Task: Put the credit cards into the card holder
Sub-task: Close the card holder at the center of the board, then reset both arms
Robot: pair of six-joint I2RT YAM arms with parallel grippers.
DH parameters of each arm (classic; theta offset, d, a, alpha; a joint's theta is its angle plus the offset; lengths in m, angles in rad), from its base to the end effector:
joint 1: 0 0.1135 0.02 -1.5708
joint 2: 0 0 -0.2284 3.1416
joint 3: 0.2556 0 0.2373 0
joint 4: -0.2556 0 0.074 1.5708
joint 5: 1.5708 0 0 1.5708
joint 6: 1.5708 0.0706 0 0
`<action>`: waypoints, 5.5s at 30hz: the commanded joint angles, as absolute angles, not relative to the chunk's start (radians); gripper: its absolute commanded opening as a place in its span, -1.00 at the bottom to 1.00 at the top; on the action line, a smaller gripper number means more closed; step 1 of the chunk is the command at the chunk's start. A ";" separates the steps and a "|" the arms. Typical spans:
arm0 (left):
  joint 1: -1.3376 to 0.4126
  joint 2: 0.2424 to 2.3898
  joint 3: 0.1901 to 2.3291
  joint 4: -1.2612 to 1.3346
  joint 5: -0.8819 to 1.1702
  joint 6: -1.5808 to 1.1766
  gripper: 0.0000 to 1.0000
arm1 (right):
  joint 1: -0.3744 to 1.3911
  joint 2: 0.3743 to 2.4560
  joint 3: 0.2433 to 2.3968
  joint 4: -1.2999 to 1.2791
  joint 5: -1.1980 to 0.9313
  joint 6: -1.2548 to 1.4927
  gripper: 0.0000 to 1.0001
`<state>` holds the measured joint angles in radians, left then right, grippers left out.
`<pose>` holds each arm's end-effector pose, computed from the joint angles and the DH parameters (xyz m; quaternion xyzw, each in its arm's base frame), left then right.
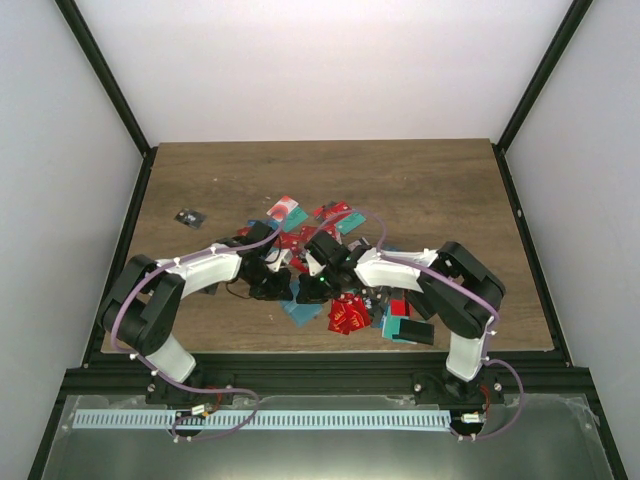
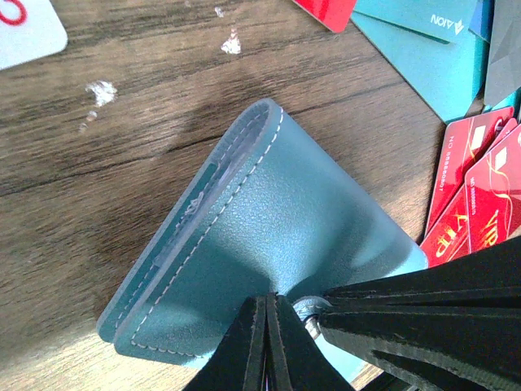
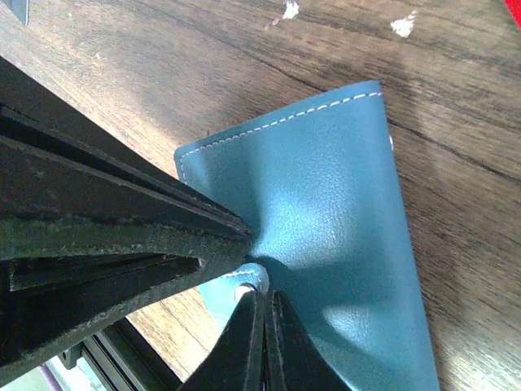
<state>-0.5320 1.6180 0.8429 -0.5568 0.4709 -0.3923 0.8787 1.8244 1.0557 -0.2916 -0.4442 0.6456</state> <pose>0.2157 -0.1641 0.0908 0.0951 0.9612 -0.2590 0.0004 0.2009 0.2899 0.0979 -0.1650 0.9310 0.3242 0.0310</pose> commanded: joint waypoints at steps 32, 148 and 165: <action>-0.535 1.564 0.769 -0.527 0.429 -0.377 -0.92 | 0.917 2.049 1.112 -0.538 -0.240 0.626 -0.99; -0.478 0.737 0.767 0.027 -0.464 -0.012 1.00 | 0.603 0.880 0.793 0.095 0.407 0.123 1.00; -0.310 0.666 0.208 0.320 -0.458 0.011 1.00 | 0.569 0.593 0.067 0.621 0.545 -0.035 1.00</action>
<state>-0.3534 0.6720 0.2615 0.1719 -0.4870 -0.0101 0.5980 0.6529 0.1604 0.3836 0.5098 0.0429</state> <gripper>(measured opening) 0.999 0.999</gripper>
